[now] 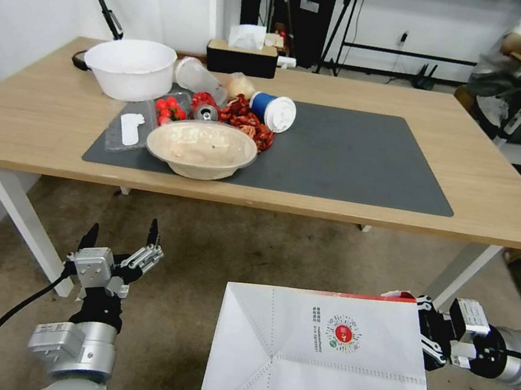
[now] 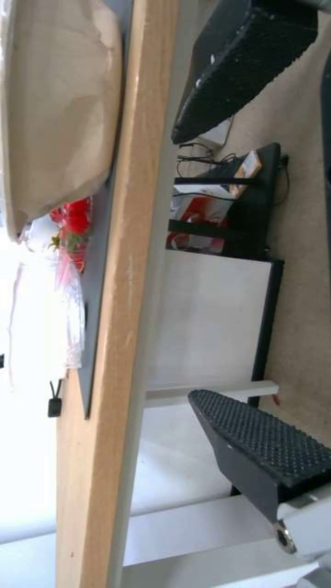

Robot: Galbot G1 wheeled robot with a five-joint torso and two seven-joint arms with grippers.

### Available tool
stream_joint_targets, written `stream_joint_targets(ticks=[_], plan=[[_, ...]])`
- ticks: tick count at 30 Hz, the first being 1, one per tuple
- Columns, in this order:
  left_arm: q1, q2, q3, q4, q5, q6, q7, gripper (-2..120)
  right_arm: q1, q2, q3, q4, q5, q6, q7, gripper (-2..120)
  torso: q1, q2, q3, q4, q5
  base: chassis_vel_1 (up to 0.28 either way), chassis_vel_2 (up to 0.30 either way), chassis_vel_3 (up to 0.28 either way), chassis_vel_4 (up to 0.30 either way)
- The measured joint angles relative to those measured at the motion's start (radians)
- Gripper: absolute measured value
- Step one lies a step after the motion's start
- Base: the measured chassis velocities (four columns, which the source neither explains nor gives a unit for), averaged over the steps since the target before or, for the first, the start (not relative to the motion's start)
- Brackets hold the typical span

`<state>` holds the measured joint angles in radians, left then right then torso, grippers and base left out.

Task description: Pick up the food delivery bag from the floor and place it on the table.

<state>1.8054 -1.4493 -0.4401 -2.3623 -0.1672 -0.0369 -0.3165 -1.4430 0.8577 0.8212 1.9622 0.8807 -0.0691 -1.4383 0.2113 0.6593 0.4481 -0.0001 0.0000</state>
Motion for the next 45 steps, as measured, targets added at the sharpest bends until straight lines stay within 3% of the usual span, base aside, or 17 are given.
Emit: stream_joint_targets(ticks=[45], plan=[[-0.008,0.006,0.004,0.003,-0.005,0.002,0.001,100,-0.004,-0.001,-0.004,0.010,-0.007,-0.004,0.007,0,0.082,0.197,0.116,0.0000,0.0000,0.000,0.000,0.000,0.000]])
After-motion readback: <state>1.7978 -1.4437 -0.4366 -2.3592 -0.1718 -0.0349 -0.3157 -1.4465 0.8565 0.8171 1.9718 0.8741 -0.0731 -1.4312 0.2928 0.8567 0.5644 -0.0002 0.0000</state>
